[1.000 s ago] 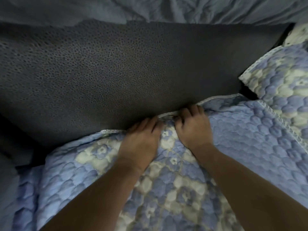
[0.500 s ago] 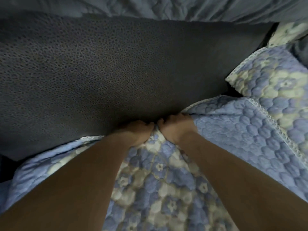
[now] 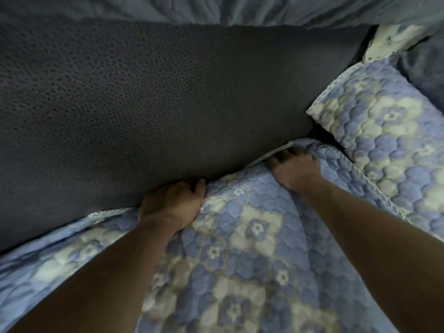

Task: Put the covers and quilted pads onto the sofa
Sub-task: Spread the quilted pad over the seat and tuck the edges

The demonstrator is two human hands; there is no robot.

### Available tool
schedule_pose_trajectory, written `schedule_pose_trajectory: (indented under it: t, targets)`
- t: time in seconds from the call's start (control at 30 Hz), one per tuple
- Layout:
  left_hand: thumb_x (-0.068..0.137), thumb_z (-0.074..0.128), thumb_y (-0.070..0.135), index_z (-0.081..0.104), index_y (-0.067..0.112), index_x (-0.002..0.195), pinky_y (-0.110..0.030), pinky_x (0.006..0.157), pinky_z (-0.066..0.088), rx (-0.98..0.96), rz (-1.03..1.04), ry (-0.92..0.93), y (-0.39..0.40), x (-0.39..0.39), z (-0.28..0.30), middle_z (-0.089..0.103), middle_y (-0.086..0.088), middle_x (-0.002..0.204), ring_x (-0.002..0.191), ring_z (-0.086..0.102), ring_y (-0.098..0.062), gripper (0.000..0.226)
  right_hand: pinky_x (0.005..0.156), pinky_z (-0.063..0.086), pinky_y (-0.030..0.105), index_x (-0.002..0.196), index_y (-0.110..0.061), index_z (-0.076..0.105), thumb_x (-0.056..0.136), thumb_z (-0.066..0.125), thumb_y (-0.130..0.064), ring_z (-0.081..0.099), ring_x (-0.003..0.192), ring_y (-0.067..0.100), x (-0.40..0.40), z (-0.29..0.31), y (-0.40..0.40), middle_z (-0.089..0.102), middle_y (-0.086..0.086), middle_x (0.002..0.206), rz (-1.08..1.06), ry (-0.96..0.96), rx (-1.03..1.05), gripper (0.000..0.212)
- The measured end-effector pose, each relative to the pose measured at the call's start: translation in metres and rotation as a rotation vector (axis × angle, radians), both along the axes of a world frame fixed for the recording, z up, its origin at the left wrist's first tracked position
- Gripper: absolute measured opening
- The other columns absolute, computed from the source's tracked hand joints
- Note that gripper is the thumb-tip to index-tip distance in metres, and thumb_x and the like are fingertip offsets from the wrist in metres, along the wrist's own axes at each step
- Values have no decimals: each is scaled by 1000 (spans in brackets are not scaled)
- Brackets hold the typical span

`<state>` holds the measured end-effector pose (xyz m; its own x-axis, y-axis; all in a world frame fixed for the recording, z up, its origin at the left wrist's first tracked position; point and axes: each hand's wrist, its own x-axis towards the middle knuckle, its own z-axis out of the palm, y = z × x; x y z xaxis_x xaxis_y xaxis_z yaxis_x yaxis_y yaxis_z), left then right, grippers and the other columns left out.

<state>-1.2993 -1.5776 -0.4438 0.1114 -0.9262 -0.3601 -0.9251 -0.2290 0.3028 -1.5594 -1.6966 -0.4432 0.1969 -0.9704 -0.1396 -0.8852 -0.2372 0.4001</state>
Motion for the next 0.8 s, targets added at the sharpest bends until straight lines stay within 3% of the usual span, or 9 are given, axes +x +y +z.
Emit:
schedule_pose_trajectory:
  t: [0.07, 0.17, 0.23, 0.33, 0.43, 0.5, 0.53, 0.63, 0.8]
  targets:
    - [105, 21, 54, 64, 25, 126, -40, 98, 48, -13, -18, -16, 0, 1, 0, 66, -11, 127, 119, 60, -33, 56, 86, 50, 57, 105, -18, 70, 92, 34, -36, 63, 97, 41, -5, 14, -7, 69, 16, 100, -71, -7, -25, 42]
    - [105, 22, 55, 64, 25, 122, -42, 94, 51, -19, -40, -9, 1, 3, -7, 68, -11, 118, 113, 63, -35, 54, 97, 39, 50, 108, -13, 70, 93, 34, -42, 53, 110, 41, -14, 14, -11, 62, 20, 114, -287, -93, -73, 48]
    - [105, 22, 53, 62, 29, 122, -43, 92, 52, -36, -73, -46, 1, 4, -11, 69, -8, 117, 110, 64, -33, 50, 94, 41, 51, 108, -12, 66, 93, 20, -41, 51, 107, 39, -18, 2, -1, 59, 19, 110, -314, -100, 56, 57]
    - [107, 20, 49, 60, 34, 130, -42, 94, 51, -48, -94, -90, 0, 3, -11, 68, -7, 124, 115, 63, -32, 49, 84, 51, 54, 121, -10, 61, 96, 18, -37, 60, 100, 45, -17, 18, -3, 63, 24, 108, -344, -186, 279, 56]
    - [106, 19, 50, 62, 30, 128, -36, 89, 49, -61, -92, -107, -2, 3, -13, 69, -5, 122, 113, 64, -30, 52, 110, 38, 43, 144, -5, 47, 105, 34, -44, 46, 134, 37, -19, 30, -47, 51, 19, 145, -432, -319, 283, 57]
    - [106, 19, 48, 54, 30, 136, -33, 80, 44, -82, -119, -161, -2, 3, -21, 69, -2, 121, 111, 64, -27, 50, 121, 21, 47, 152, -14, 38, 99, 30, -58, 30, 148, 31, -16, 17, -67, 35, 10, 159, -396, -238, 359, 70]
    - [106, 19, 48, 49, 29, 140, -33, 78, 43, -91, -137, -184, -2, 4, -25, 68, -1, 121, 110, 64, -27, 50, 120, 21, 52, 151, -20, 41, 96, 27, -62, 30, 147, 31, -17, 8, -70, 37, 8, 158, -391, -200, 308, 71]
    - [105, 18, 49, 57, 27, 132, -34, 87, 47, -88, -110, -182, -3, 4, -25, 70, -1, 120, 113, 64, -27, 53, 117, 31, 48, 143, -19, 54, 103, 34, -47, 43, 140, 32, -19, -4, -64, 49, 7, 150, -282, -130, 215, 52]
    - [104, 19, 53, 69, 23, 116, -34, 90, 47, -94, -54, -137, 0, 2, -22, 72, -1, 116, 112, 65, -26, 59, 120, 25, 37, 154, -10, 35, 107, 33, -40, 30, 148, 28, -9, 30, -77, 31, 11, 161, -304, -97, 473, 56]
